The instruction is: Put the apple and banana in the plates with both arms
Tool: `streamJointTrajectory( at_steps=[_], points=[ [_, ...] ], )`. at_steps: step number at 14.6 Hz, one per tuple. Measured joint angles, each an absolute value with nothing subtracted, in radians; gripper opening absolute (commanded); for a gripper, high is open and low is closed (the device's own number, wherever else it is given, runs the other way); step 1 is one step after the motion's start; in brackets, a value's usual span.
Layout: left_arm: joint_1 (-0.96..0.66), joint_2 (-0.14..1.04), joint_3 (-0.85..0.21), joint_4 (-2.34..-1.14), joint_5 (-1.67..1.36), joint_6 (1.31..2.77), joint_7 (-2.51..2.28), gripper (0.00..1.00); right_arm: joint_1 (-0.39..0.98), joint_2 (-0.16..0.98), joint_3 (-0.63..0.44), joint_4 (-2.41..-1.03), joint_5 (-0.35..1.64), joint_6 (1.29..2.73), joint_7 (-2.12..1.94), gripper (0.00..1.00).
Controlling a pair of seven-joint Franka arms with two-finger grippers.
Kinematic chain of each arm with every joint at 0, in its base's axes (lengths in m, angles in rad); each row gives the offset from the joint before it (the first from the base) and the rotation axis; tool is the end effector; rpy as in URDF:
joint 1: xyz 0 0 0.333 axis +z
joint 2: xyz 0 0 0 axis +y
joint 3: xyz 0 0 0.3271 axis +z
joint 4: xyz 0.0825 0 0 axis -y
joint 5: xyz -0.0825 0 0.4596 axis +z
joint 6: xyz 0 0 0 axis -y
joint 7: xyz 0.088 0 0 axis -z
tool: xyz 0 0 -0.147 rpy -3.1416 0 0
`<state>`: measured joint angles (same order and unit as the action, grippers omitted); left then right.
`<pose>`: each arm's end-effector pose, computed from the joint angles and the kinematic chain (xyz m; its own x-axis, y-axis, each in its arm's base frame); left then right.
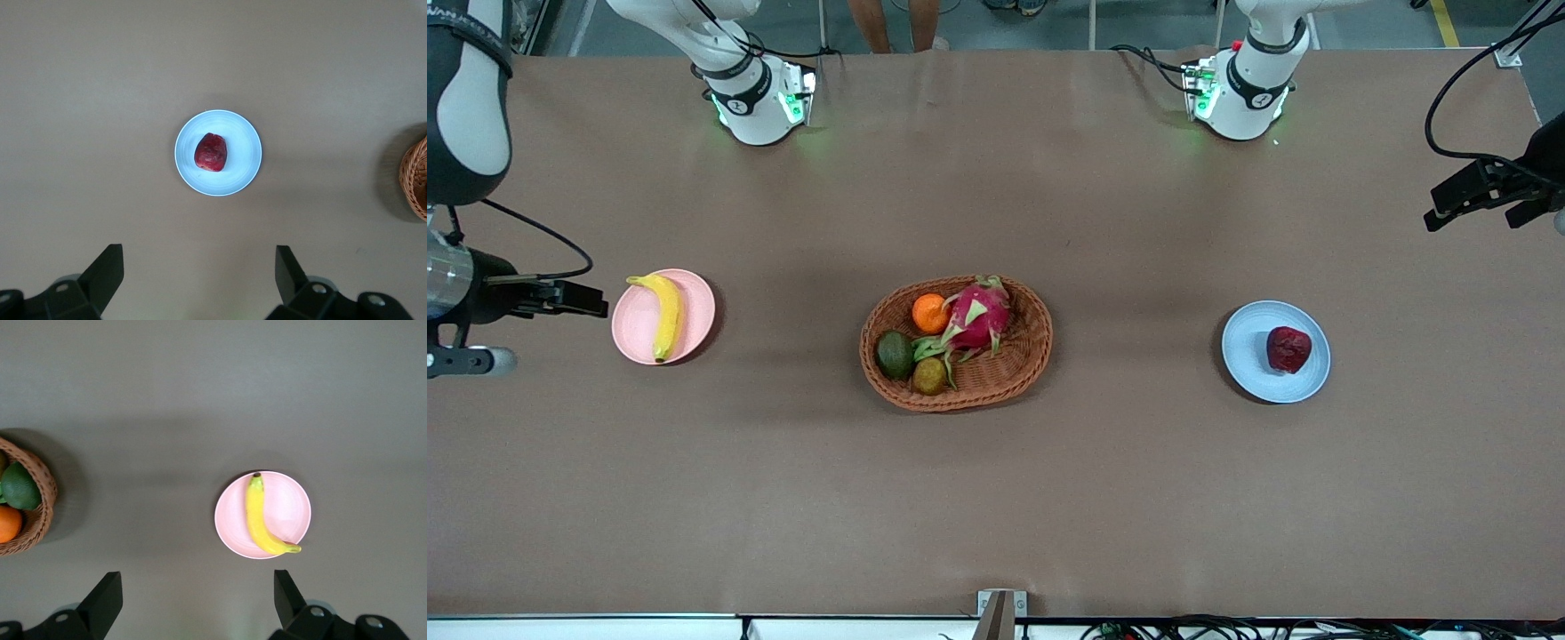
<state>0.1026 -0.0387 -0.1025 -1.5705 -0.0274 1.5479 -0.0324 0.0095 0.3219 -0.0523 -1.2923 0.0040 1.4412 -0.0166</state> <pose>0.6162 -0.0051 0.6178 0.9994 0.0319 0.0151 0.0315 -0.9992 0.0239 0.7054 -0.0246 0.5200 0.9848 -0.0252 -0.1719 -0.0239 -0.9997 0.0097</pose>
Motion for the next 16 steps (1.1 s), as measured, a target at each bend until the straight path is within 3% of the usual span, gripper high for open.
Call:
streamJointTrajectory(
  at_steps=[7,16],
  points=[
    [0.102,-0.039,-0.104,-1.570,-0.027,1.548,-0.032,1.00,-0.015,0.258,-0.050,-1.369,0.004,1.439,-0.023,1.00],
    [0.102,-0.039,-0.104,-1.569,-0.027,1.548,-0.032,1.00,-0.015,-0.013,-0.050,-1.617,0.004,1.441,-0.023,1.00]
  ],
)
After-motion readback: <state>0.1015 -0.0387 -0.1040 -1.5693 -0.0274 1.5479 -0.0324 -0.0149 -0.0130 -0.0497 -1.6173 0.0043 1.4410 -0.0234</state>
